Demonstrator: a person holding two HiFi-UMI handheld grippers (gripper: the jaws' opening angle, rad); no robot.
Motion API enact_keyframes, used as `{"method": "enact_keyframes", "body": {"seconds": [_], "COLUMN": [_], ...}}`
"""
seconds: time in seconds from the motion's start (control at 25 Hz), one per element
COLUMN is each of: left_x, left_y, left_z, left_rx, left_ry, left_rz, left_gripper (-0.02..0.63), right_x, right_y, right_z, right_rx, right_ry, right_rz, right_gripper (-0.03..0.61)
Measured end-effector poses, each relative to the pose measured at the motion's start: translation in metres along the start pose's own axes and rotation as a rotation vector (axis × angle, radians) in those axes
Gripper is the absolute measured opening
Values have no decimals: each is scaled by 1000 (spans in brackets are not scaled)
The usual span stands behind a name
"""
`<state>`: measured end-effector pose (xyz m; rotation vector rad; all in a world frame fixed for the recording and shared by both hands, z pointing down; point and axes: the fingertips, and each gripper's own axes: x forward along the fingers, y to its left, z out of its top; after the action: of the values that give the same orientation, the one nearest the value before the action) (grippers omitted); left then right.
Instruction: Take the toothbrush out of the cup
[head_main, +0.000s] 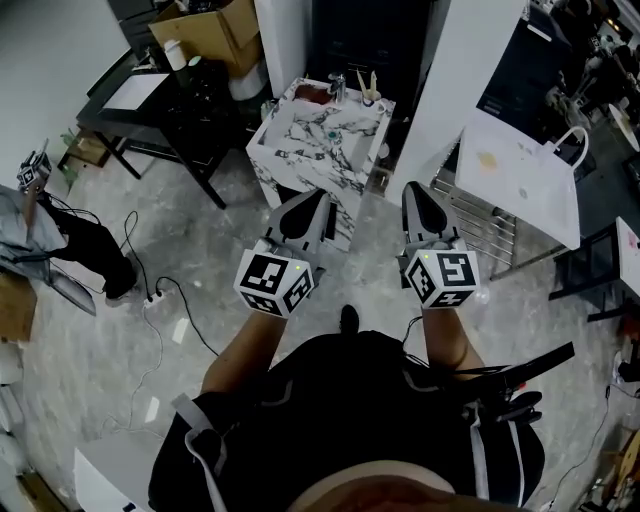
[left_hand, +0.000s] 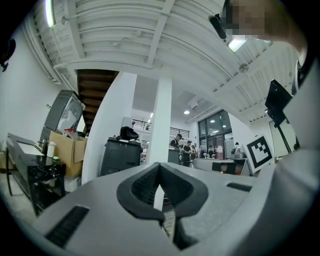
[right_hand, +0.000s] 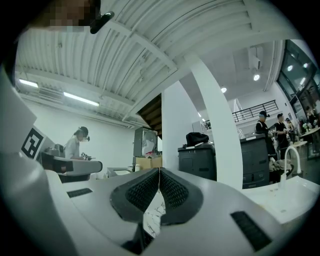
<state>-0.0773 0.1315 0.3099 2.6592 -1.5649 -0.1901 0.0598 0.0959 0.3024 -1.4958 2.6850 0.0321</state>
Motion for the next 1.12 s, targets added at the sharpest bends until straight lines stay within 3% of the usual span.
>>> {"method": "enact_keyframes", "body": {"seconds": [0.68,1.12], "left_x": [121,171], "left_y": [21,22], "left_z": [-12,-36], "left_rx": [-36,-9], "left_ry": [8,77], "left_rz": [-8,-5], "left_gripper": [3,3], "right_x": [65,92], "right_y": [-92,-131], "right_z": [-16,-35], "right_rx": [38,63], "right_ry": [7,15], "right_rz": [-8,16], "right_gripper": [23,23]}}
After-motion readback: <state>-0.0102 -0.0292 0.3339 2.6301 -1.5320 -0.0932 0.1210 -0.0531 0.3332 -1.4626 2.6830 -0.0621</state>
